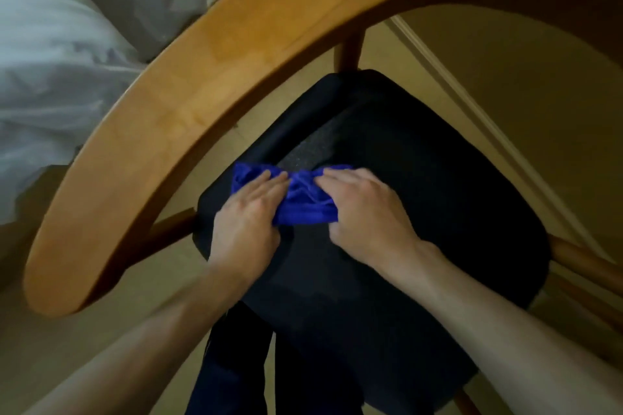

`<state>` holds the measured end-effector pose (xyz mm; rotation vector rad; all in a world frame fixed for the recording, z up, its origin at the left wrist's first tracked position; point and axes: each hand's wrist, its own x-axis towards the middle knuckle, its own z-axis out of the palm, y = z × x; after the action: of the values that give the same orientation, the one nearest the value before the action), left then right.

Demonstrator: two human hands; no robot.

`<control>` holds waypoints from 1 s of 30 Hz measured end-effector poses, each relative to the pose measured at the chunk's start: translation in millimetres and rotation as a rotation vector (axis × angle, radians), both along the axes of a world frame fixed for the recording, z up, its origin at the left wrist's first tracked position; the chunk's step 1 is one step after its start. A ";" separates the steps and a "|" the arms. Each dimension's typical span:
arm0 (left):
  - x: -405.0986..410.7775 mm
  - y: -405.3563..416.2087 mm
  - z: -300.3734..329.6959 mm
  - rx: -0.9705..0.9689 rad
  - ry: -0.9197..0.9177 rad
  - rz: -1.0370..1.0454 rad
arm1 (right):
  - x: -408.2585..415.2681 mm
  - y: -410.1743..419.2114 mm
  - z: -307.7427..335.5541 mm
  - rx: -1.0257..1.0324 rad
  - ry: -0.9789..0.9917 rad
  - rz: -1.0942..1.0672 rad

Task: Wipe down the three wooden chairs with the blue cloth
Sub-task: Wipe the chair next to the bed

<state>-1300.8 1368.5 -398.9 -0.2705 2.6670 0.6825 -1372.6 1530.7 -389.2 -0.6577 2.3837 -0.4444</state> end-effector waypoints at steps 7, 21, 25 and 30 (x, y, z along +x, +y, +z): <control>-89.7 -33.8 2.3 0.064 0.003 0.188 | -89.5 -28.7 3.5 -0.259 0.088 -0.146; 111.4 12.5 10.3 0.064 -0.167 -0.069 | 91.4 27.2 -3.6 -0.075 -0.126 0.076; 63.8 -12.4 11.5 0.036 0.091 0.041 | 42.2 -9.3 11.1 -0.164 -0.048 -0.052; -0.5 -37.1 -19.5 -0.082 0.209 0.252 | -13.8 -82.5 -20.2 -0.179 0.166 -0.122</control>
<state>-1301.3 1331.4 -418.4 -0.5957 2.8945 0.7105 -1386.4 1448.2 -409.4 -0.6517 2.5719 -0.6857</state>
